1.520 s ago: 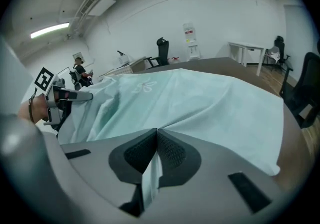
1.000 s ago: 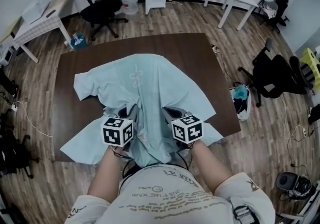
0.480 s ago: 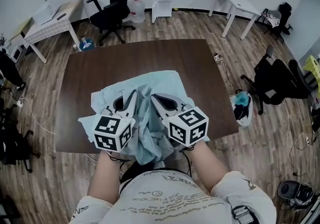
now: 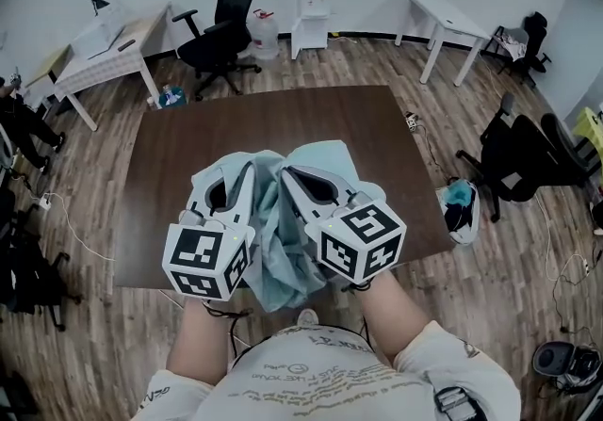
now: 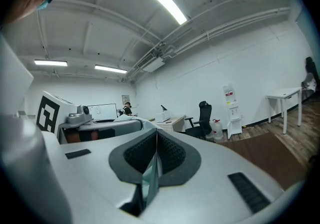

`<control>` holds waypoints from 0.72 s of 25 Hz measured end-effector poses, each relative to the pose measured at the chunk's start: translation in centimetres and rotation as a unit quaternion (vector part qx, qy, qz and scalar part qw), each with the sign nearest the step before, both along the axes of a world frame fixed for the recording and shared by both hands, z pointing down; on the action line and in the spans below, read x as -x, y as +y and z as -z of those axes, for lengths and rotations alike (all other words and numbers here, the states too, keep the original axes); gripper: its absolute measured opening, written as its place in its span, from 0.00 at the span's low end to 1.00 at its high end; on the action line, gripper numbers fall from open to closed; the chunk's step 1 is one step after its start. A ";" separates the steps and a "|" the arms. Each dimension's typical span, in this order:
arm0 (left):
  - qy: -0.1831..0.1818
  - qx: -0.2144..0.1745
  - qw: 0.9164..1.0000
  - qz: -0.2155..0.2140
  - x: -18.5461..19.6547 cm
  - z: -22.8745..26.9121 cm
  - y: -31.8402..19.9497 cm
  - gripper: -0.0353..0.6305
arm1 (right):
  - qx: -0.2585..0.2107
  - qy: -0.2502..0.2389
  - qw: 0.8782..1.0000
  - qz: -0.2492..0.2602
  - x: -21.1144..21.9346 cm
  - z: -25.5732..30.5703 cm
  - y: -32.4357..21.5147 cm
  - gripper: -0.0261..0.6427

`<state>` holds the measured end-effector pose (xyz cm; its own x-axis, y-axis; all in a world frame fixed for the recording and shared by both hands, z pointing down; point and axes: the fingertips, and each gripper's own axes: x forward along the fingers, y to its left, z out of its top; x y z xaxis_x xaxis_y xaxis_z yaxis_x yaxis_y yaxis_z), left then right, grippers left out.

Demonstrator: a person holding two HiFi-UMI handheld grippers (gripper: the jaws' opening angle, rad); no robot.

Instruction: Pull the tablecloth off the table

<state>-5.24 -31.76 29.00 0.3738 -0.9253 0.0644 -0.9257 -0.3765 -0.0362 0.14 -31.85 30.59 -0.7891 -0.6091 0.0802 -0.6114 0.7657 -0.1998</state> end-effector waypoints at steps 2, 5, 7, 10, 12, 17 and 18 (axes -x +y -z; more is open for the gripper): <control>0.001 -0.008 1.000 0.001 0.6 1.0 1.1 0.07 | -0.008 -0.009 1.000 -0.005 0.5 1.0 1.0 0.06; 0.003 -0.023 1.000 -0.004 1.4 2.4 3.4 0.07 | -0.025 -0.021 0.999 -0.014 1.3 2.3 3.1 0.06; 0.002 -0.033 0.999 -0.003 2.0 3.3 4.9 0.07 | -0.031 -0.029 0.999 -0.015 1.9 3.2 4.4 0.06; 0.003 -0.042 0.999 0.003 2.7 4.2 6.9 0.07 | -0.034 -0.036 0.999 -0.016 2.5 4.1 6.4 0.06; 0.006 -0.043 0.999 0.010 3.2 4.5 8.4 0.07 | -0.037 -0.037 0.998 -0.019 2.7 4.3 7.7 0.06; 0.006 -0.038 0.999 0.020 5.0 3.7 11.6 0.07 | -0.031 -0.038 0.998 -0.037 3.5 3.8 10.7 0.06; 0.003 -0.036 0.999 0.021 5.2 3.5 12.0 0.07 | -0.028 -0.037 0.998 -0.043 3.6 3.5 11.0 0.06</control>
<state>-10.42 -19.72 25.53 0.3353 -0.9421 -0.0044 -0.9407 -0.3346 -0.0566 -3.41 -20.89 27.09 -0.7365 -0.6764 -0.0126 -0.6602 0.7227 -0.2046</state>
